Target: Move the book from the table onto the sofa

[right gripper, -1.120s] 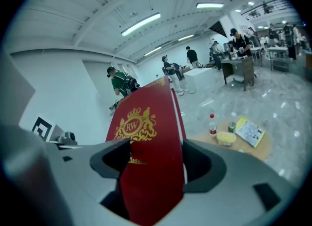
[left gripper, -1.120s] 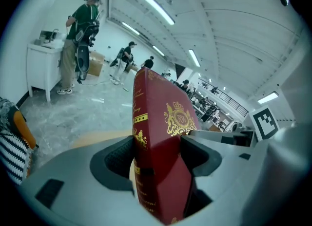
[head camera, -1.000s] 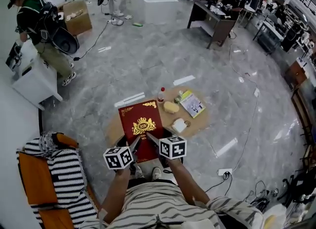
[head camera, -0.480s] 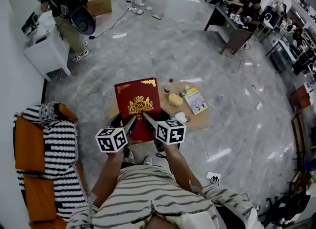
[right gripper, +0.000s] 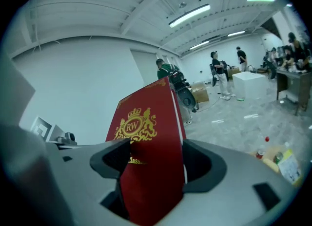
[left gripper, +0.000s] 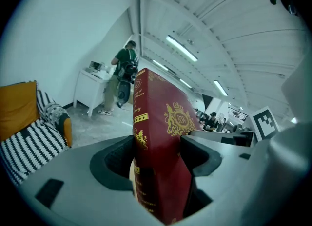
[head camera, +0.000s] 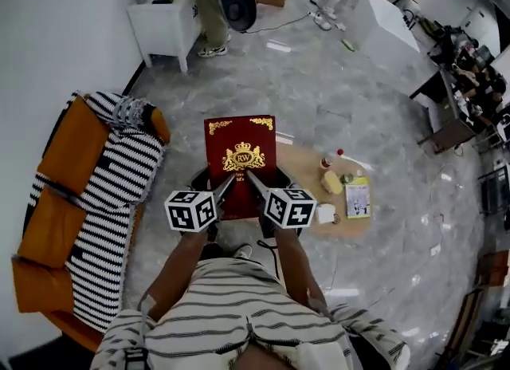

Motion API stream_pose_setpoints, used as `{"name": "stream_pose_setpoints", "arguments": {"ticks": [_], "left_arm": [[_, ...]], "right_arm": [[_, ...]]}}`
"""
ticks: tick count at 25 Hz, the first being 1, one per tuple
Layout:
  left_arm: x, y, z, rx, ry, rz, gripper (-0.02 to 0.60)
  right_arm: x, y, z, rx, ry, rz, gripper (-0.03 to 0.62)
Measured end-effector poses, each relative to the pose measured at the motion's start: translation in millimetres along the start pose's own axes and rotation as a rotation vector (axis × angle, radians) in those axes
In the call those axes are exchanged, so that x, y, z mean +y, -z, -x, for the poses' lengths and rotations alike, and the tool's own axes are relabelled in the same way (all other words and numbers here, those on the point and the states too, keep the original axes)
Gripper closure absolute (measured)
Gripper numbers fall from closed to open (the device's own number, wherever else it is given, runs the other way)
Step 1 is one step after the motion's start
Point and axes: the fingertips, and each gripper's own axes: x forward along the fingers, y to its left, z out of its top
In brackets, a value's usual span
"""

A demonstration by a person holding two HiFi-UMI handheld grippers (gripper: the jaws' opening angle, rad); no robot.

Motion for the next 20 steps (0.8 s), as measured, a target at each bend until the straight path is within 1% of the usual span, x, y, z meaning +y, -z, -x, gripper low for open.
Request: {"name": "stream_pose_setpoints", "arguments": {"ticks": [3, 5, 9, 11, 13, 20], "left_arm": [[9, -10, 29, -0.053, -0.11, 0.05, 0.276], [26, -14, 51, -0.09, -0.182, 0.084, 0.276], [88, -29, 92, -0.155, -0.259, 0.128, 0.276], [115, -32, 121, -0.196, -0.32, 0.17, 0.276], [138, -32, 146, -0.231, -0.375, 0.209, 0.276], [210, -33, 220, -0.325, -0.519, 0.298, 0.276]], "right_arm": [[29, -9, -8, 0.055, -0.112, 0.051, 0.243], [54, -7, -23, 0.093, -0.186, 0.082, 0.243], [119, -1, -70, 0.128, -0.273, 0.145, 0.243], [157, 5, -89, 0.165, -0.339, 0.186, 0.243], [189, 12, -104, 0.201, -0.393, 0.224, 0.243], [287, 39, -152, 0.289, -0.54, 0.316, 0.243]]}}
